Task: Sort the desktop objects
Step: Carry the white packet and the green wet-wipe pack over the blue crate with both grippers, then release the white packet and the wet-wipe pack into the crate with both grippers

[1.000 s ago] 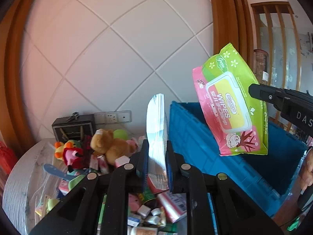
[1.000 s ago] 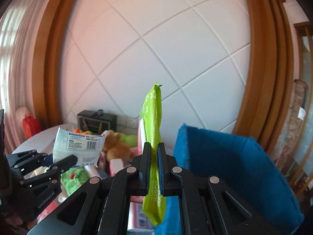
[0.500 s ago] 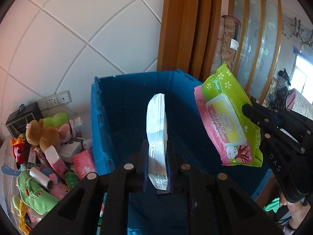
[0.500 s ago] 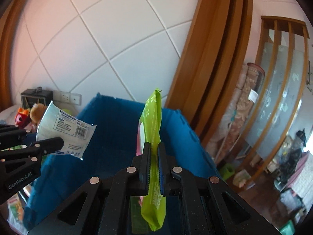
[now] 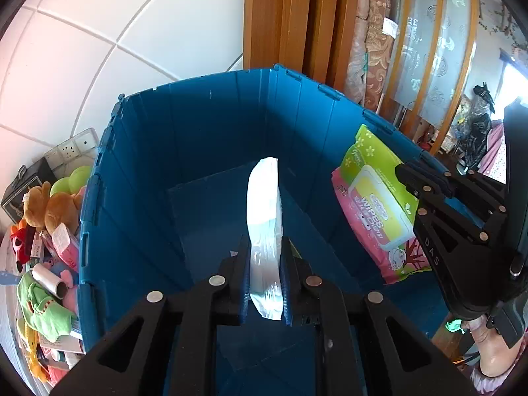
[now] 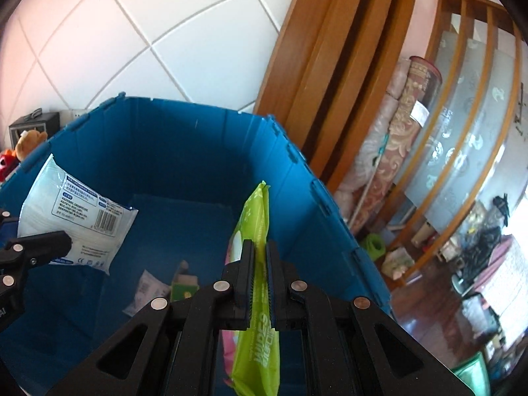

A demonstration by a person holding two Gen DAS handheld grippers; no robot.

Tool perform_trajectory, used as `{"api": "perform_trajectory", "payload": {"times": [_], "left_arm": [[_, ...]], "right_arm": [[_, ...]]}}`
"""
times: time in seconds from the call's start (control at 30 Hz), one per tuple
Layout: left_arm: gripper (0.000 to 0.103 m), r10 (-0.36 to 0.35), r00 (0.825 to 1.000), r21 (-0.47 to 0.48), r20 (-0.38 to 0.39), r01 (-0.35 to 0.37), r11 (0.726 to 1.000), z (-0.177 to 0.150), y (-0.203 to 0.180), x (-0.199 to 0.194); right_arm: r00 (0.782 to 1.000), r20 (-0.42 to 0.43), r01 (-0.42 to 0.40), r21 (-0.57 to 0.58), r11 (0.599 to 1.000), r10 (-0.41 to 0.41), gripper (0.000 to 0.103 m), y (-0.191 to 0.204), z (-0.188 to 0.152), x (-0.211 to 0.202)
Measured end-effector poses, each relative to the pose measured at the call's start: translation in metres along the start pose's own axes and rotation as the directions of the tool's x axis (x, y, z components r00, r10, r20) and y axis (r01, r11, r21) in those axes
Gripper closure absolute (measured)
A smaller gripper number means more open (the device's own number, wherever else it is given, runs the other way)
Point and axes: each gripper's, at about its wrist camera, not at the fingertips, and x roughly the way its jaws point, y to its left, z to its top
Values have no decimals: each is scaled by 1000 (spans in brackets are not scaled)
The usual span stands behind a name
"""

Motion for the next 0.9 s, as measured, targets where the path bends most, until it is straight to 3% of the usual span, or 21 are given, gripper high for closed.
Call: {"api": "perform_trajectory", "payload": {"times": [0.13, 0.2, 0.27, 0.33, 0.57, 0.6, 0.63, 0.67, 0.7, 0.73, 0.8, 0.9], "left_arm": [[86, 57, 998, -3, -39, -57, 998, 1, -5, 7], [76, 68, 997, -10, -26, -68, 998, 0, -4, 5], [50, 66, 998, -13, -13, -66, 998, 0, -1, 2], [39, 73, 997, -6, 11, -73, 997, -2, -1, -1], [37, 79, 995, 2, 57, -79, 997, -3, -2, -8], [37, 79, 995, -1, 63, -79, 997, -4, -1, -10], [37, 78, 995, -3, 70, -78, 997, -5, 0, -12], [37, 72, 994, -7, 79, -72, 997, -6, 1, -16], [37, 64, 994, -11, 90, -63, 998, -7, 3, -21], [37, 56, 993, -15, 103, -54, 998, -9, 5, -26], [37, 45, 989, -25, 139, -42, 999, -13, 9, -38], [37, 34, 977, -44, 210, -25, 999, -20, 18, -62]], "right_arm": [[1000, -12, 2, -1, 1000, -2, 96, -6, -9, 10], [1000, -21, -9, 3, 1000, 9, 96, -9, -11, 15], [1000, -17, -19, 5, 1000, 19, 96, -10, -11, 14], [1000, -18, -18, 4, 1000, 18, 96, -10, -10, 15], [1000, -9, -7, 14, 1000, 7, 90, -11, -9, 13], [1000, -7, -9, 17, 1000, 9, 78, -11, -9, 13], [1000, 3, -10, 22, 1000, 10, 56, -11, -8, 10], [1000, 12, -16, 27, 999, 16, 42, -12, -8, 7], [999, 24, -26, 33, 999, 25, 20, -12, -7, 3], [999, 46, -30, 37, 999, 28, 7, -12, -7, -2], [998, 61, -7, 35, 999, 4, 0, -11, -6, -7], [998, 59, -2, 51, 999, -1, 0, -12, -6, -7]]}}
